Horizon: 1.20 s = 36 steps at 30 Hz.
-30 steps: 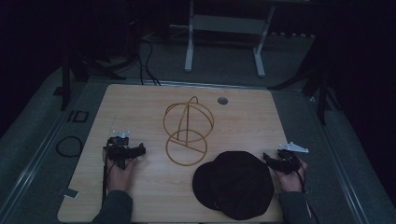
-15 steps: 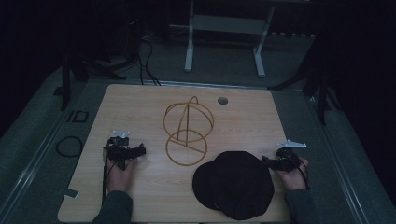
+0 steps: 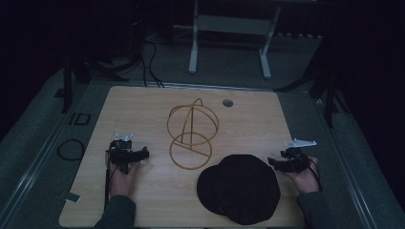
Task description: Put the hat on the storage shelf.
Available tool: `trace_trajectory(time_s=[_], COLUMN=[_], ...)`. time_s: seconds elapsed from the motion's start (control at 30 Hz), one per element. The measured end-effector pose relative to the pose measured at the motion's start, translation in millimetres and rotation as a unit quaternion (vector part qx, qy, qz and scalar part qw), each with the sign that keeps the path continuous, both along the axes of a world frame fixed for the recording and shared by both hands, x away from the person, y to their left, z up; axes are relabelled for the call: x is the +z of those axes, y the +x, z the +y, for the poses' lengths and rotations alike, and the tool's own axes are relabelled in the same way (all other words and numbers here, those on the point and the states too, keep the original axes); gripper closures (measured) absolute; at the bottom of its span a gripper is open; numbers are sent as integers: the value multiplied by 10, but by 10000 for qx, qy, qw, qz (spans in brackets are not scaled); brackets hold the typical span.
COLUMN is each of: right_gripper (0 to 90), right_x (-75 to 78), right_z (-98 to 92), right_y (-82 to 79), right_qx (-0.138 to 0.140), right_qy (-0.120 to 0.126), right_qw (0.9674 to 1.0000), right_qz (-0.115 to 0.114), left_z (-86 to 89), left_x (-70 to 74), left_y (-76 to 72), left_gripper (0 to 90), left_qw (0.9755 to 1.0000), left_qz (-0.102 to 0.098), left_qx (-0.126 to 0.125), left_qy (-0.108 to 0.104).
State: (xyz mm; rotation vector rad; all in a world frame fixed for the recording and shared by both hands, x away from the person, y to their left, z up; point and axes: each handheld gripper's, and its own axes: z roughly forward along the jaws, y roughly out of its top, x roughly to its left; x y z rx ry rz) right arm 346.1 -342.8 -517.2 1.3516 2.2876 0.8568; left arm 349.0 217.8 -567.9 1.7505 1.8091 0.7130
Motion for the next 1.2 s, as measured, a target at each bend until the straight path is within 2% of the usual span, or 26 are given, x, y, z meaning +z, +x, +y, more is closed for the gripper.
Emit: trace_trajectory(time_s=[0.03,0.23,0.4,0.6,0.73,0.93,1.0,1.1,1.2], right_gripper=[323,293,203,149,138,118,113,113,113], right_x=[0,224,383,540,638,724,723,705,681], right_z=[0,70,147,268,368,528,583,660,744], right_y=[0,-89,-190,-328,-418,-517,-532,-541,-551], right_qx=[0,285,451,766,1100,1665,1781,1861,2015], right_qy=[0,205,422,583,641,833,817,712,674], right_qw=[10000,9993,9979,9952,9918,9825,9806,9799,9770], right_qz=[0,-115,-195,-144,-109,0,37,109,199], left_z=[0,0,0,0,0,0,0,0,0], left_x=[0,0,0,0,0,0,0,0,0], left_y=[0,0,0,0,0,0,0,0,0], left_gripper=[13,13,13,13,13,13,13,13,13], left_qw=[10000,10000,10000,10000,10000,10000,10000,10000,10000], left_qz=[0,-1,-1,-2,-3,-2,-3,0,-1], left_qx=[0,0,0,2,2,2,1,0,0], left_qy=[0,0,0,-2,-3,-3,-3,-1,-1])
